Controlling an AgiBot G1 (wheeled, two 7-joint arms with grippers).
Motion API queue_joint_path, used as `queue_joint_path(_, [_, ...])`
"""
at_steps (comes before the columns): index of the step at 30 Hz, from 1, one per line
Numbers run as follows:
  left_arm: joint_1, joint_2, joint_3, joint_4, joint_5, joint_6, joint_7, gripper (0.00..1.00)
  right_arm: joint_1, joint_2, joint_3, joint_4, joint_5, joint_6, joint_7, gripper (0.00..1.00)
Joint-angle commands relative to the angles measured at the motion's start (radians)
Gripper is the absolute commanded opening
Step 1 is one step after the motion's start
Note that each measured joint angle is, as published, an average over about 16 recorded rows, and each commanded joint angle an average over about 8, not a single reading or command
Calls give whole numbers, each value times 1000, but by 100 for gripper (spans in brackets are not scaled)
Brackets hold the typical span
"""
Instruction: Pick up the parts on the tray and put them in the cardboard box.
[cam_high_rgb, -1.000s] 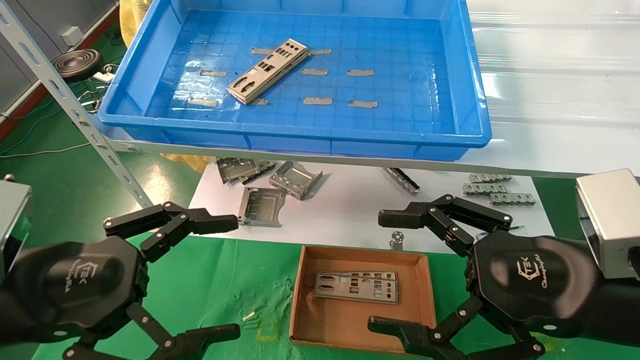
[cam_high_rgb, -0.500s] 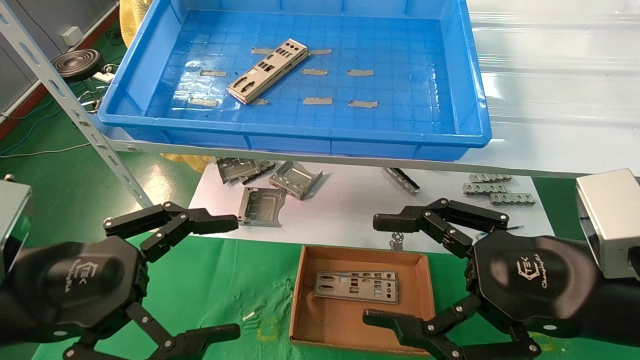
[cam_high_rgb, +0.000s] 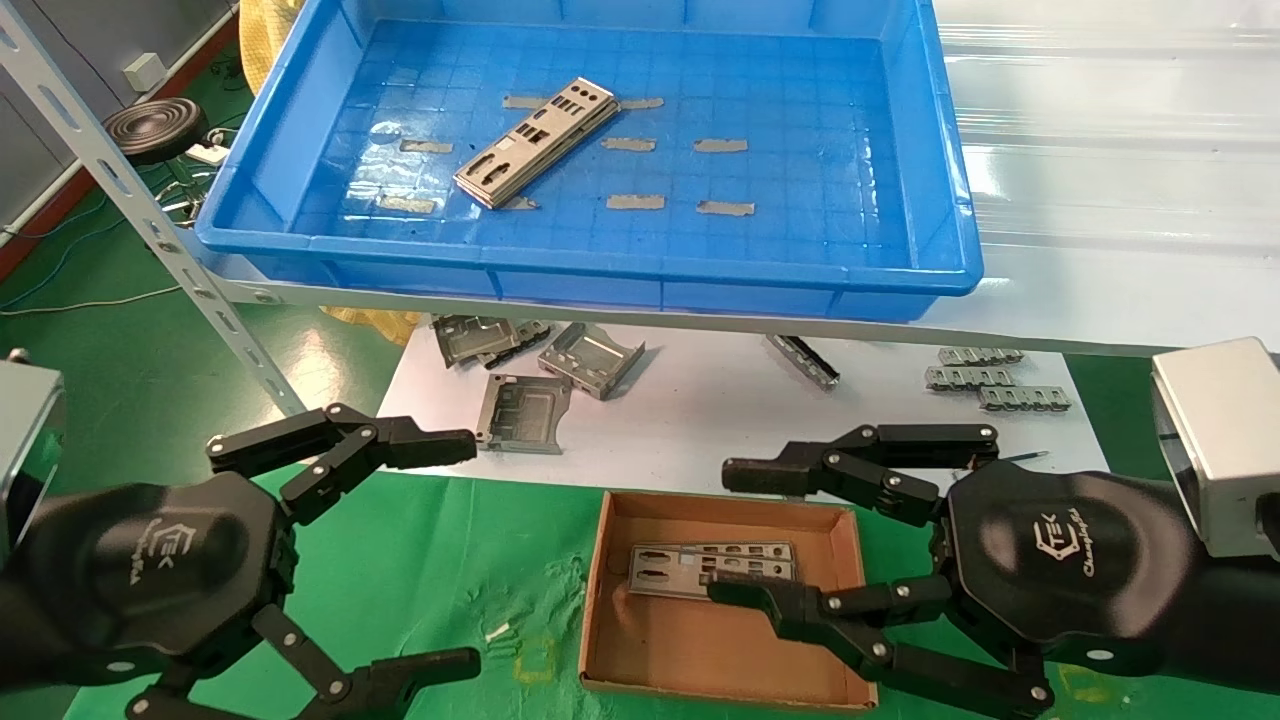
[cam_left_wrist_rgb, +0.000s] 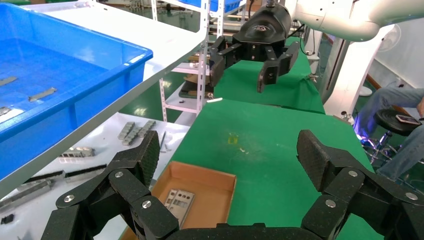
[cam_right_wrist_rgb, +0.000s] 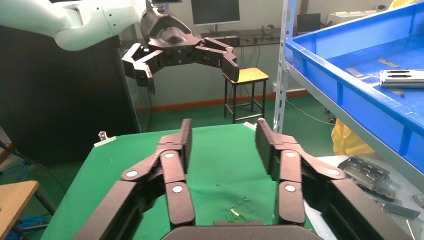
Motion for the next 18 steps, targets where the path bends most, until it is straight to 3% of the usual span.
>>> queue_joint_path(1, [0, 0, 0, 0, 0, 0, 0, 100, 0, 0, 0, 0, 0, 0, 0, 0])
queue_joint_path(11, [-18, 4, 1, -1, 3, -2, -6, 100, 0, 0, 0, 0, 0, 0, 0, 0])
queue_joint_path(18, [-195, 75, 43, 65, 87, -15, -43, 100, 0, 0, 0, 0, 0, 0, 0, 0])
